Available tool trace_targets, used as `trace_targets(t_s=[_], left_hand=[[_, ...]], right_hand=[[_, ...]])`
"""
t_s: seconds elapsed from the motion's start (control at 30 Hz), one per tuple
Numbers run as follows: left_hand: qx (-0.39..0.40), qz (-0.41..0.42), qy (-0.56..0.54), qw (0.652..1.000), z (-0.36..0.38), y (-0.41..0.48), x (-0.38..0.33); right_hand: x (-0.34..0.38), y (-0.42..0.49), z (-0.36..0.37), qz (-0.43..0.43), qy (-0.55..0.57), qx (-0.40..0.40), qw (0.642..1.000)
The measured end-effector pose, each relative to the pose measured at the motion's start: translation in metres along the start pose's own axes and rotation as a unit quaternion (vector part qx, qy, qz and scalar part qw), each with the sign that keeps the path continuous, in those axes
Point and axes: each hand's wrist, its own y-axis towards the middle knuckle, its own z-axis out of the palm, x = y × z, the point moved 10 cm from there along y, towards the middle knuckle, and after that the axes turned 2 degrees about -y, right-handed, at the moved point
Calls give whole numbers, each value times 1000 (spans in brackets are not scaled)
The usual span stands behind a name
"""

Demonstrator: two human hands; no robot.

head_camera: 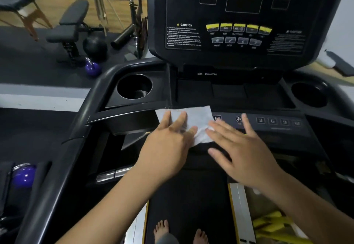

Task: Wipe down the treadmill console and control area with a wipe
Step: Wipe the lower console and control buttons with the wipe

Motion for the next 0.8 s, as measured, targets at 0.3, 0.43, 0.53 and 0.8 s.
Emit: trace_targets(t_s=[0.3,0.43,0.53,0.8], left_hand=[[-13,44,-58,997,11,-1,-15],[-8,51,-46,998,13,13,-25],[12,52,-45,998,16,30,-34],[46,53,-22,997,27,13,-46]], right_hand=[[25,-24,-3,-50,-4,-10,999],[0,-17,-26,-29,43,-86,995],[6,-4,-15,-22,28,-55,998],[-15,-5,-12,34,-21,4,999]])
